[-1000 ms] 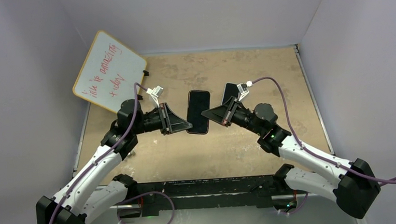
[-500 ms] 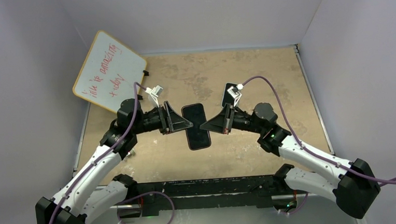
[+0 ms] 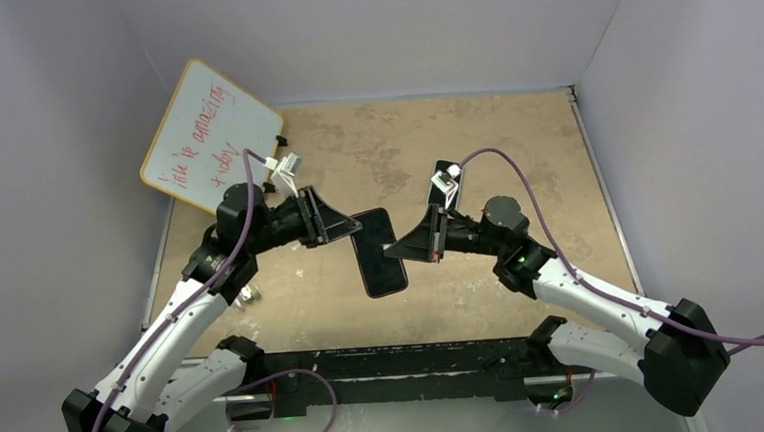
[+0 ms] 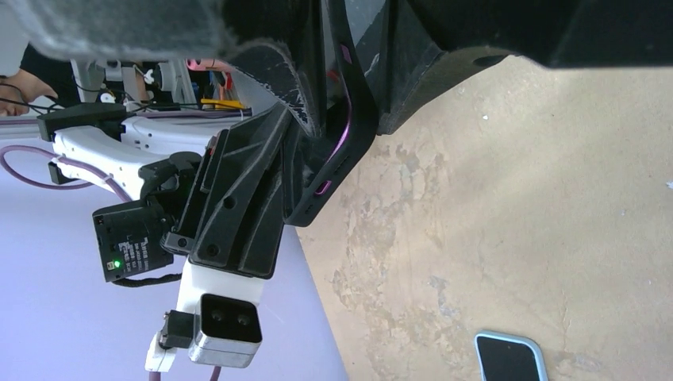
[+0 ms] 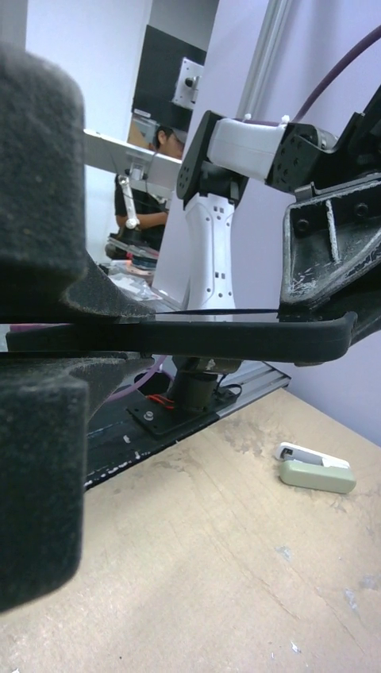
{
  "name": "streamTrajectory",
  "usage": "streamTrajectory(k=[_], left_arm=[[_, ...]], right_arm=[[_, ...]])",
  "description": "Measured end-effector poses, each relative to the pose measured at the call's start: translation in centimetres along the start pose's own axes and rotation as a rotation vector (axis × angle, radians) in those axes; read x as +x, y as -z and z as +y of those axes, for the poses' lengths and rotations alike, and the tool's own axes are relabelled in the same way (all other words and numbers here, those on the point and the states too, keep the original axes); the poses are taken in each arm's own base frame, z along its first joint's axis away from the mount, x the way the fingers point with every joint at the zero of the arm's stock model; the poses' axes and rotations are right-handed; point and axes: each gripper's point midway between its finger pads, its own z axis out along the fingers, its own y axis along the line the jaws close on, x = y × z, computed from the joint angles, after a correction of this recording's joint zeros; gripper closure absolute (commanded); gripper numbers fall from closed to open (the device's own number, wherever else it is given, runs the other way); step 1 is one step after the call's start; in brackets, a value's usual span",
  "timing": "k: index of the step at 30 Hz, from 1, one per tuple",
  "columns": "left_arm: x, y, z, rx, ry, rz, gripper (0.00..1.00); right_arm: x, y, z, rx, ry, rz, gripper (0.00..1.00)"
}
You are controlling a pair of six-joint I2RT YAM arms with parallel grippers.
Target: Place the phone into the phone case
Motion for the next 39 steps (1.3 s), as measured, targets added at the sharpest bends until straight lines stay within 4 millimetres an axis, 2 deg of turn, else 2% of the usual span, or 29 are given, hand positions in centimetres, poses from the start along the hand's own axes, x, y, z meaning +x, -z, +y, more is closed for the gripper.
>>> streamTrajectory(k=[4,8,15,16,17,19,21,24,28,32,34,36,39], left_arm=[[0.0,0.0,0.1,-0.001,-0.008,-0.002,0.73],[0.1,0.0,0.2,0.0,-0.007,0.001,1.0],[0.3,-0.1,1.6,-0.073,-0.009,0.012,1.0],[0.3,0.0,1.8,-0.086,-0.01,0.014,0.98],[0.3,0.0,2.1,-0.102,-0.007,0.018,0.9],[0.5,0.2,2.3,-0.124,-0.001,0.023,0.67],[0.6,0.3,2.4,-0.135,0.006,0.029,0.53],[0.7,0.4,2.4,-0.139,0.013,0.036,0.42],[1.0,0.5,1.7,-0.1,0.024,0.043,0.41],[2.1,0.3,1.6,-0.033,0.065,0.06,0.44],[2.6,0.0,1.7,0.002,0.098,0.067,0.5],[3.1,-0.3,1.8,0.032,0.129,0.073,0.62],[3.4,-0.5,1.5,0.078,0.163,0.077,0.87]], right_arm=[[0.1,-0.1,-0.2,0.001,0.004,0.006,1.0],[0.2,-0.1,-0.3,0.004,0.004,0.012,1.0],[0.3,-0.5,-1.3,0.029,-0.009,0.023,1.0],[0.4,-0.6,-1.6,0.034,-0.01,0.025,1.0],[0.4,-0.6,-1.8,0.038,-0.01,0.027,1.0],[0.5,-0.8,-2.0,0.044,-0.012,0.032,1.0],[0.5,-0.9,-2.0,0.044,-0.014,0.034,1.0],[0.1,-1.0,-1.8,0.042,-0.013,0.02,1.0],[-0.7,-1.2,-1.0,0.018,-0.018,-0.012,1.0],[-1.4,-1.4,0.1,-0.029,-0.019,-0.034,1.0],[-1.3,-1.7,-0.2,-0.028,-0.039,-0.028,1.0],[-1.3,-2.0,-0.6,-0.023,-0.06,-0.021,1.0],[-1.1,-2.2,-1.2,-0.016,-0.083,-0.008,1.0]])
